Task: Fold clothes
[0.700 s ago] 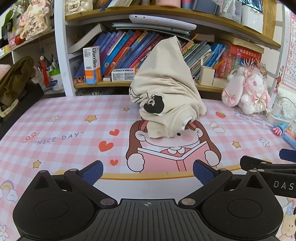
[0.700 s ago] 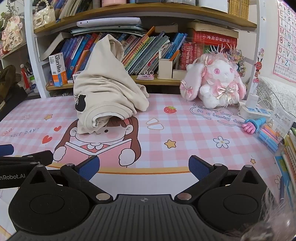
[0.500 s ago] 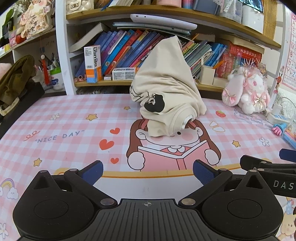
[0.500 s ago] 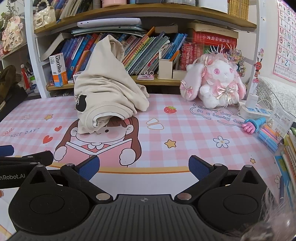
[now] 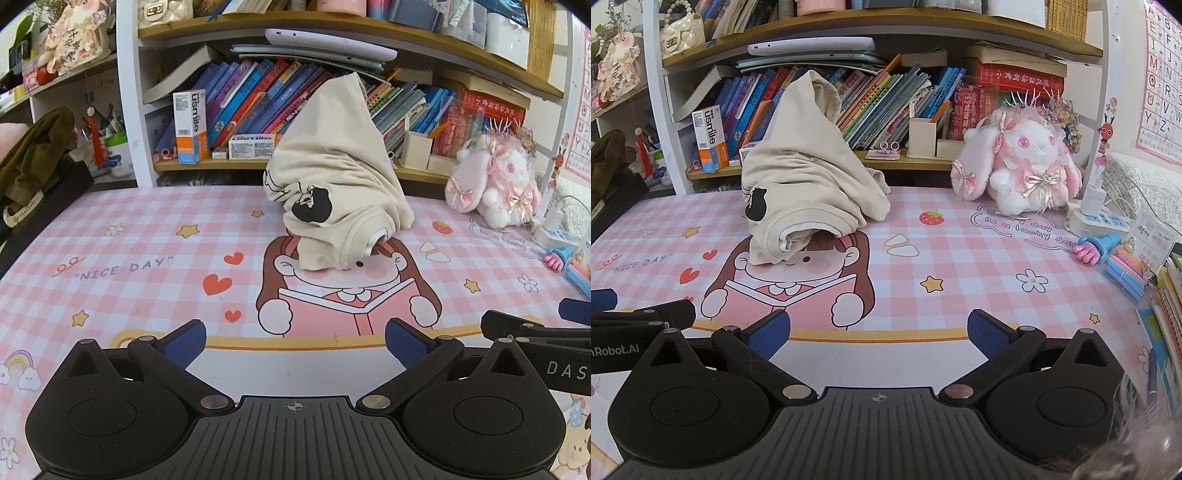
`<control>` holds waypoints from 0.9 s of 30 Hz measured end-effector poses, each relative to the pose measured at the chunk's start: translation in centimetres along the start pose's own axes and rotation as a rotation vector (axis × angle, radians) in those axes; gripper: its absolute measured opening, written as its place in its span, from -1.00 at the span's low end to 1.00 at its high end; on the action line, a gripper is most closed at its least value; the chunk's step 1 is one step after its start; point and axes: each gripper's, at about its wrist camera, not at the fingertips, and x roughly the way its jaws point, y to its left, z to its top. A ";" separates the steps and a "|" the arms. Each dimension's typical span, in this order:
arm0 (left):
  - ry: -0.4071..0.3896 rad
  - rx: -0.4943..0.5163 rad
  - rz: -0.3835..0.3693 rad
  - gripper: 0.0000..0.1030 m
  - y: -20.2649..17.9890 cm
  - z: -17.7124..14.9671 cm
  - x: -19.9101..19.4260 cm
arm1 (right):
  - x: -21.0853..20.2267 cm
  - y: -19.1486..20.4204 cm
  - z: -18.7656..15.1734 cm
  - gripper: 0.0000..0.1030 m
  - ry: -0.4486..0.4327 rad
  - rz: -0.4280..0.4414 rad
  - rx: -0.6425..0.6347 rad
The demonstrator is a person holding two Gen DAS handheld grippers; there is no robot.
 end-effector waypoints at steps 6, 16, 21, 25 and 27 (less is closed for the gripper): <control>0.012 0.005 0.004 1.00 -0.1 0.0 0.1 | 0.0 -0.1 0.0 1.00 0.002 0.003 0.002; 0.021 0.001 0.008 1.00 -0.1 0.0 0.1 | 0.1 0.0 0.0 1.00 0.009 0.006 0.002; 0.026 -0.003 0.013 1.00 -0.1 0.0 0.2 | 0.3 -0.1 0.0 1.00 0.013 0.007 0.002; 0.029 -0.004 0.016 1.00 -0.1 0.0 0.3 | 0.3 0.0 0.0 1.00 0.015 0.007 0.002; 0.030 -0.003 0.016 1.00 -0.1 0.0 0.3 | 0.3 0.0 0.0 1.00 0.016 0.007 0.003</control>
